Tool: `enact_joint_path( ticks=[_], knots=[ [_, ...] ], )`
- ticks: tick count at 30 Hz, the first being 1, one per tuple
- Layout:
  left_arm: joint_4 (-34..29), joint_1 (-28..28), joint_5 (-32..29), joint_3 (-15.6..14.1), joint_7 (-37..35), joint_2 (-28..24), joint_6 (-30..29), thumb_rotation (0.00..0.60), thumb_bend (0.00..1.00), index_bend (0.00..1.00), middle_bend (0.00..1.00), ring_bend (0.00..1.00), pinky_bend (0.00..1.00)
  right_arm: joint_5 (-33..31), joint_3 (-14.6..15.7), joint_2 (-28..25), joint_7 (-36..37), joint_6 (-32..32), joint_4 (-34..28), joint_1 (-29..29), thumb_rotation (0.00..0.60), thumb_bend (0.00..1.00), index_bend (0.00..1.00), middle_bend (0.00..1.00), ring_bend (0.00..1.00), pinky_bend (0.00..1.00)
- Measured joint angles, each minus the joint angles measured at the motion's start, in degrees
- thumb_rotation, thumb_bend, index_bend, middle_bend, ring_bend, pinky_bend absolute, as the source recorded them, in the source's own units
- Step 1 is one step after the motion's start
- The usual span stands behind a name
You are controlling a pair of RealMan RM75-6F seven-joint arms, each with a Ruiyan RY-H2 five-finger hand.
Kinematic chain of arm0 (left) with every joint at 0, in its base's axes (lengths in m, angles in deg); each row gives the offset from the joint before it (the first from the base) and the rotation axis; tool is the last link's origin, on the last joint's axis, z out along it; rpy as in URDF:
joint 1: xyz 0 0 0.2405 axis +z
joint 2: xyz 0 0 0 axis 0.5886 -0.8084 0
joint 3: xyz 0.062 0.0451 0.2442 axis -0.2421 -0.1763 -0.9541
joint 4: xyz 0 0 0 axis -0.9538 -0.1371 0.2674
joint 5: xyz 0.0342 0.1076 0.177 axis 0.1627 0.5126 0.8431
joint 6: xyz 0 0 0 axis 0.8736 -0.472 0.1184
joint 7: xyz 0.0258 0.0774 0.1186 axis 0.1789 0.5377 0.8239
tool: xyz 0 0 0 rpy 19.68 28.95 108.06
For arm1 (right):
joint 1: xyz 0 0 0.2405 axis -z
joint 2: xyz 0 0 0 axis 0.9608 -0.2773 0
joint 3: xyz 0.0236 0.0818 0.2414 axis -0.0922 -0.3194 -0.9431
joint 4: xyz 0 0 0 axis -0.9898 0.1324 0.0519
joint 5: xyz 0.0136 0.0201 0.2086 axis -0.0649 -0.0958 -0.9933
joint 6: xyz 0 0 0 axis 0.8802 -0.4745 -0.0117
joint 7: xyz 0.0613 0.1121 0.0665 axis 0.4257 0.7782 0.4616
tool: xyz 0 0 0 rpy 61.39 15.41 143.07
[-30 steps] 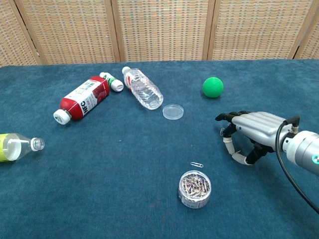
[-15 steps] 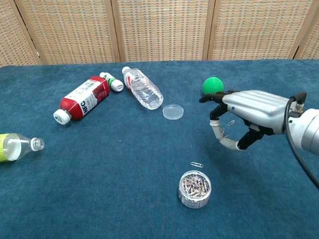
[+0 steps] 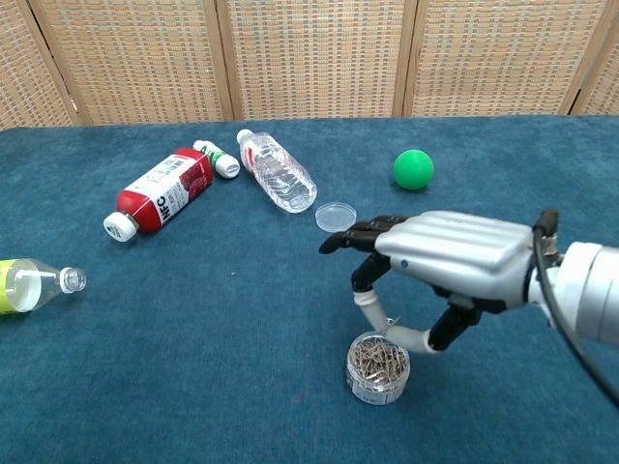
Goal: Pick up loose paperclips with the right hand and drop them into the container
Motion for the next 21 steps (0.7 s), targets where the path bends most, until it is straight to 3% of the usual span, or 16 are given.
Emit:
enact_joint_path(
  ticks=[12,17,21],
  knots=[
    [0.1,-0.1,0.0,0.0,-0.4,-0.1,0.3,0.600,0.00,0.00,0.00,0.00,0.00,-5.3,-0.2,5.7,-6.9,1.7,2.9,-0.2,0.600,0.41,0.72,0.06,0.00,0.05],
    [0.1,-0.1,0.0,0.0,-0.5,-0.2,0.3,0.600,0.00,0.00,0.00,0.00,0.00,-6.6,-0.3,6.0,-8.0,1.8,3.0,-0.2,0.600,0.27,0.59,0.07,0.00,0.05],
    [0.0,-0.1,0.1,-0.1,-0.4,-0.2,0.3,0.600,0.00,0.00,0.00,0.00,0.00,-7.4,-0.4,5.6,-8.9,1.7,2.5,-0.1,0.600,0.26,0.56,0.07,0.00,0.05]
  ],
)
